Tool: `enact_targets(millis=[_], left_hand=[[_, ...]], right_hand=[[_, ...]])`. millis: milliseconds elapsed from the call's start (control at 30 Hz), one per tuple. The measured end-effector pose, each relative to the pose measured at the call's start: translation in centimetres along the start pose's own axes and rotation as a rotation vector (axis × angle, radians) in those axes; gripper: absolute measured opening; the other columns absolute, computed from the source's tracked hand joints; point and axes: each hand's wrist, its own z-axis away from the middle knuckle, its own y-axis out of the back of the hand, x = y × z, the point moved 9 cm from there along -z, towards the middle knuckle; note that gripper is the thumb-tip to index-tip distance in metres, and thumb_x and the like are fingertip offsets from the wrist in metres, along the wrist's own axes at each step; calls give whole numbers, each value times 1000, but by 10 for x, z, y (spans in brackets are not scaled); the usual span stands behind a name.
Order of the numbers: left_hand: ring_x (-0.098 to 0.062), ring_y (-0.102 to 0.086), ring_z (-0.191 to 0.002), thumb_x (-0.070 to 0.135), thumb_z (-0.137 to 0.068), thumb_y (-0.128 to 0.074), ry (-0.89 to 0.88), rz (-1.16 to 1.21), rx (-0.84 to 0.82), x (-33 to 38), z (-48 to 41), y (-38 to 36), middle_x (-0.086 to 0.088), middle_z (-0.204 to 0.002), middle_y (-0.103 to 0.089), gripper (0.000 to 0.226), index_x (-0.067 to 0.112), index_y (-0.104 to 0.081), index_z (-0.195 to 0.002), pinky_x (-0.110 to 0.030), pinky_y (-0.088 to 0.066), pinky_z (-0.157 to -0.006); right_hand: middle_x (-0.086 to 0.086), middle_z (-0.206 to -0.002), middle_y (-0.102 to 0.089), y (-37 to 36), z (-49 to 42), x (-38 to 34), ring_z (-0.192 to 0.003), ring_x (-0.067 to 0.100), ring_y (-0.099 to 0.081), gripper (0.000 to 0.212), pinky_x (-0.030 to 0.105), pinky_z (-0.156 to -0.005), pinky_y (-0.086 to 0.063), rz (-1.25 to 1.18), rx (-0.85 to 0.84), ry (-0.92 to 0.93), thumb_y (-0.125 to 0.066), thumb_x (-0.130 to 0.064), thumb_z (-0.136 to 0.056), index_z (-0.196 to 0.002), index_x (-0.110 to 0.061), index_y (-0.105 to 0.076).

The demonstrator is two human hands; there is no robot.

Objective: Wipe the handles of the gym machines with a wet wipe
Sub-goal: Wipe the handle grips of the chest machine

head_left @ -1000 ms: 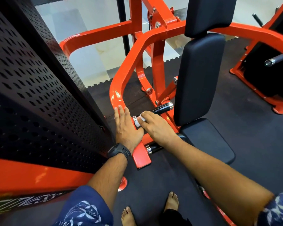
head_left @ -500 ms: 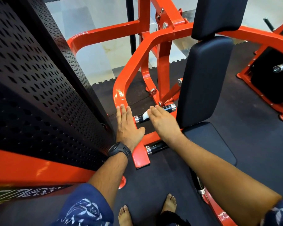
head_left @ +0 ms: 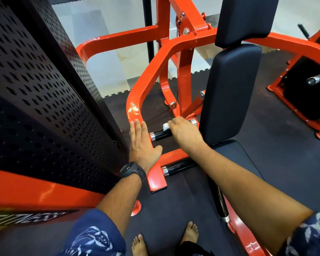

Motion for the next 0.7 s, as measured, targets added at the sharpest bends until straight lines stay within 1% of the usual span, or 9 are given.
enact_targets(millis=[67,133,233,267,333,400,467,567,700], left_hand=[[-21,13,-154,25,-77,-70,6,-5,2,0,-1,0,-11,-168,-1,99,5,-17,-158,-43,-9,-126],[-22,13,-154,25,-77,-70,8,-11,-5,-1,-1,0,-12,-168,-1,99,5,-17,-158,-44,-9,-125],[-22,14,-153,27,-78,-69,8,-33,-15,-1,0,-1,-11,-168,1,100,5,-15,-159,-43,-8,-126],[-21,15,-153,27,-78,-68,10,-41,-17,-1,0,-1,-11,-168,2,99,6,-14,-159,-43,-9,-125],[-22,15,-153,28,-79,-68,14,-49,-24,0,0,-2,-11,-168,2,99,6,-14,-159,-44,-10,-125],[-22,15,-153,27,-79,-68,17,-47,-30,-1,0,-2,-11,-168,2,99,6,-14,-159,-45,-11,-125],[-23,14,-153,27,-78,-68,16,-50,-26,-1,0,-2,-11,-168,1,99,6,-14,-159,-46,-11,-125],[-24,14,-154,29,-78,-68,14,-61,-28,0,0,-1,-12,-168,1,100,6,-14,-159,-46,-10,-125],[-24,14,-153,30,-80,-68,22,-67,-32,0,0,0,-12,-168,2,99,7,-12,-159,-45,-8,-126]], right_hand=[[10,-121,-54,4,8,7,-114,27,-50,39,32,-97,-39,14,39,-86,-43,-1,-91,-129,-5,-50],[12,-115,-57,-10,16,-19,-108,28,-53,44,34,-98,-43,139,-5,35,-44,0,-85,-129,0,-53],[11,-106,-62,-7,16,-6,-101,27,-59,45,31,-89,-50,102,44,-49,-73,-3,-75,-119,-1,-62],[10,-112,-60,-1,18,7,-107,26,-57,46,29,-93,-48,72,41,-152,-71,-4,-78,-122,-3,-59],[7,-118,-59,3,24,7,-113,23,-55,44,29,-100,-45,146,63,-173,-65,-10,-83,-127,-7,-57],[9,-115,-60,0,22,-13,-109,25,-55,38,32,-96,-46,210,-16,-104,-60,-10,-85,-122,-7,-59],[11,-118,-57,-4,11,-15,-111,29,-54,36,36,-92,-46,108,-58,-43,-59,-4,-86,-122,-6,-57],[7,-124,-54,-1,-5,24,-114,27,-55,37,34,-90,-47,77,-150,-156,-60,-4,-91,-126,-13,-55],[8,-127,-51,5,11,29,-116,27,-51,38,33,-89,-48,-28,-33,-298,-57,-5,-92,-129,-11,-53]])
